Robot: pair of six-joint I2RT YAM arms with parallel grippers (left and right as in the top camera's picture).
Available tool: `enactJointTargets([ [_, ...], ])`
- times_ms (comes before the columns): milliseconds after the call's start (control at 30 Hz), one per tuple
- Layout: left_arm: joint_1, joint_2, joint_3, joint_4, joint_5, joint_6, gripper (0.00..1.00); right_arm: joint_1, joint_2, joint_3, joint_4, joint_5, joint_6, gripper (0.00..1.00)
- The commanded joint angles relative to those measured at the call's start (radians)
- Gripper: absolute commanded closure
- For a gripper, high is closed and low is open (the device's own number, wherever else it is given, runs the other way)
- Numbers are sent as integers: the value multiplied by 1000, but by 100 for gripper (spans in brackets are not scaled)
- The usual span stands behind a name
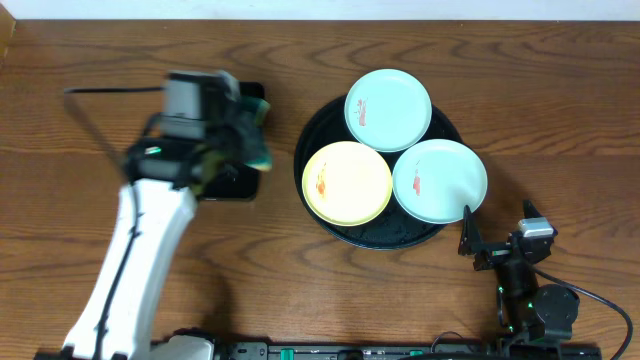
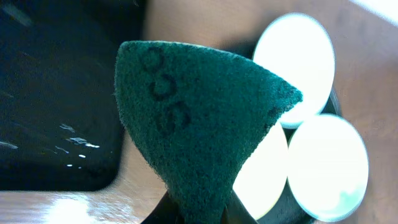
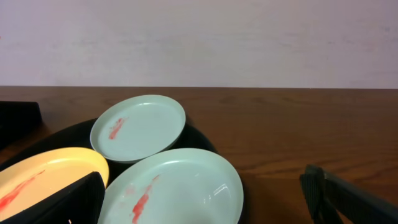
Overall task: Clean dirty plates on tray and stack at the side
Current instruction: 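Carry the sponge with the left gripper onto the yellow plate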
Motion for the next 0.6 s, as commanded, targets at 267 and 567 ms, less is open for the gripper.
enactJointTargets([
  [267,-270,256,-38,226,12,-60,93,-4,-6,0,39,27,-13,1],
  [567,-291,408,-38,295,-21,-68,93,-3,-6,2,354,-102,-1,1],
])
